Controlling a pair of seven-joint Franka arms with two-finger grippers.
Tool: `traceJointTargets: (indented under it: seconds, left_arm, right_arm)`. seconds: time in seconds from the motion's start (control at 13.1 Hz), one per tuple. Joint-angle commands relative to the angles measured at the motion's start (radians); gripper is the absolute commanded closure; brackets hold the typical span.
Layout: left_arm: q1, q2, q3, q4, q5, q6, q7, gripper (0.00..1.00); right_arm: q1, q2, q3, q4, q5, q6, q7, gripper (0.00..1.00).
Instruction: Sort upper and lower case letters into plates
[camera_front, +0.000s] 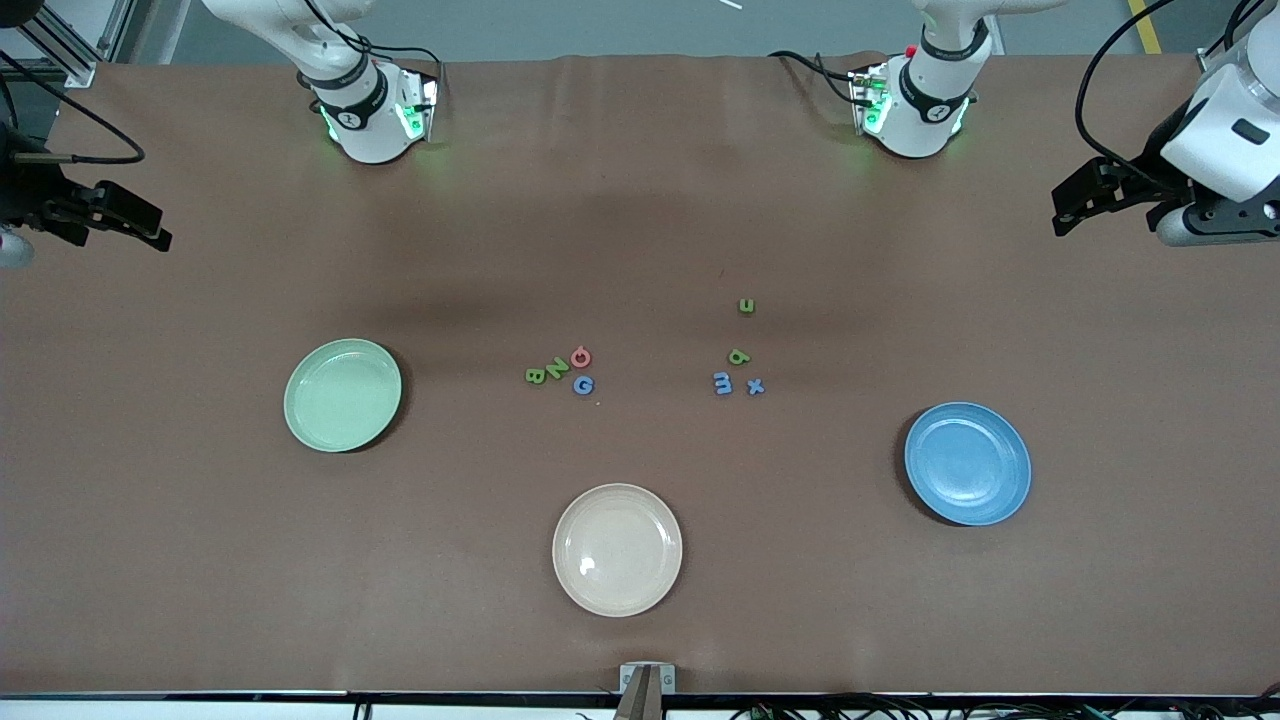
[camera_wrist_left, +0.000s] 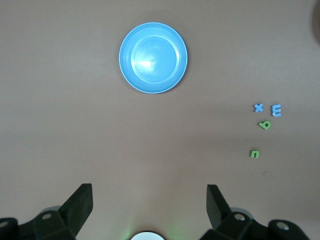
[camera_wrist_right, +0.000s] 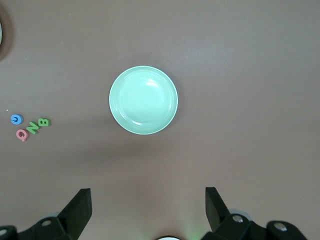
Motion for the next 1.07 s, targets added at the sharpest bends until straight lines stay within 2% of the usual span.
traceJointTargets:
  seconds: [0.0,0.15,0.31,0.54,0.61,0.84,0.99]
  left_arm:
    - [0.011,0.005,0.001,0.018,0.013,0.001,0.023,0.00]
    - [0.022,0.014,0.001,0.046,0.011,0.001,0.030,0.00]
    - [0.020,0.069,0.000,0.102,0.013,0.001,0.060,0.00]
    - [0.003,0.134,-0.017,0.092,-0.003,0.031,0.054,0.00]
    - [-0.007,0.151,-0.033,0.065,-0.003,0.078,0.053,0.00]
    - [-0.012,0.178,-0.092,-0.096,-0.004,0.314,0.008,0.00]
    - [-0.015,0.261,-0.146,-0.146,0.006,0.419,-0.085,0.00]
  right_arm:
    - [0.004,-0.033,-0.001,-0.040,0.014,0.024,-0.003,0.00]
    - [0.005,-0.033,-0.001,-0.040,0.014,0.035,-0.002,0.00]
    - [0.013,-0.033,0.000,-0.040,0.014,0.037,-0.004,0.00]
    - [0.013,-0.032,-0.001,-0.040,0.014,0.043,-0.007,0.00]
    - [0.013,-0.030,-0.001,-0.040,0.014,0.043,-0.007,0.00]
    - [0.013,-0.030,0.000,-0.040,0.014,0.049,-0.007,0.00]
    - [0.014,-0.029,-0.001,-0.040,0.020,0.050,-0.005,0.00]
